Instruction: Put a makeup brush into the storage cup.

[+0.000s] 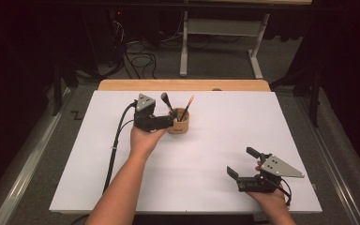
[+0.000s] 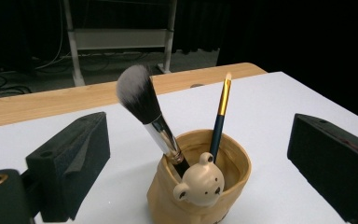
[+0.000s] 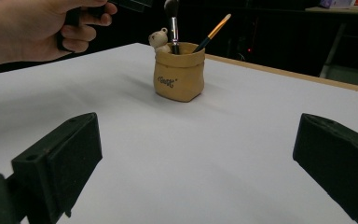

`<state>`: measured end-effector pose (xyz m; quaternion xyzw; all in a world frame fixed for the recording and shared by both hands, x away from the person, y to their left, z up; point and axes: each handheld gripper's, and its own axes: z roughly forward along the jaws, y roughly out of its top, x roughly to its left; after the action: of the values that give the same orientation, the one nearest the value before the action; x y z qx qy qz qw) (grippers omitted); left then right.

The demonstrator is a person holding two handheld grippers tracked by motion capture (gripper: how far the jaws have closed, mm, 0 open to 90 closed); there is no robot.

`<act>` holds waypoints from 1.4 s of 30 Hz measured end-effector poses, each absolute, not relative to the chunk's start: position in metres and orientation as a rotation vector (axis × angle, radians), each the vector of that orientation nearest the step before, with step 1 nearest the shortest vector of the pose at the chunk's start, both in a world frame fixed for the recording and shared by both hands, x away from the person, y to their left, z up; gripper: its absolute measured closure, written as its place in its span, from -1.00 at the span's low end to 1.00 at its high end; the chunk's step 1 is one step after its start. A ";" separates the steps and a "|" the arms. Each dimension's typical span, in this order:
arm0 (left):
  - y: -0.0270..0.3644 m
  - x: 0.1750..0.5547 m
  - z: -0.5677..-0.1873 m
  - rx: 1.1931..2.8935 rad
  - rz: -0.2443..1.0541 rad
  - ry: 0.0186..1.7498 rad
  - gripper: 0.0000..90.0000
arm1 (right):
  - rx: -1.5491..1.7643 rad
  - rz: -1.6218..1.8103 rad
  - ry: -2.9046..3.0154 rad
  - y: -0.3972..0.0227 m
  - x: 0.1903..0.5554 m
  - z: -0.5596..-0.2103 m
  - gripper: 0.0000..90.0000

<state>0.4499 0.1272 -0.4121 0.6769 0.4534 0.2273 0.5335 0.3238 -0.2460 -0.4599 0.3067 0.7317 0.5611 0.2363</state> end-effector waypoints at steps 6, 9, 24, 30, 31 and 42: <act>0.133 0.445 -0.412 1.610 0.546 1.086 -0.86 | 0.836 1.539 2.012 -0.245 0.324 -0.460 -0.96; 0.135 0.441 -0.412 1.609 0.546 1.085 -0.87 | 0.833 1.538 2.014 -0.244 0.324 -0.460 -0.96; 0.144 0.418 -0.419 1.626 0.533 1.066 -0.88 | 0.837 1.529 2.026 -0.242 0.325 -0.461 -0.96; 0.149 0.406 -0.420 1.628 0.535 1.053 -0.87 | 0.829 1.523 2.023 -0.242 0.325 -0.462 -0.96; 0.150 0.405 -0.420 1.628 0.535 1.053 -0.87 | 0.832 1.522 2.024 -0.242 0.325 -0.462 -0.96; 0.160 0.384 -0.425 1.638 0.540 1.035 -0.95 | 0.823 1.521 2.037 -0.242 0.325 -0.462 -0.97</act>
<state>0.3845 0.1600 -0.4254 0.6877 0.4346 0.2267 0.5356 0.3254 -0.2416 -0.4620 0.2995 0.7415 0.5535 0.2327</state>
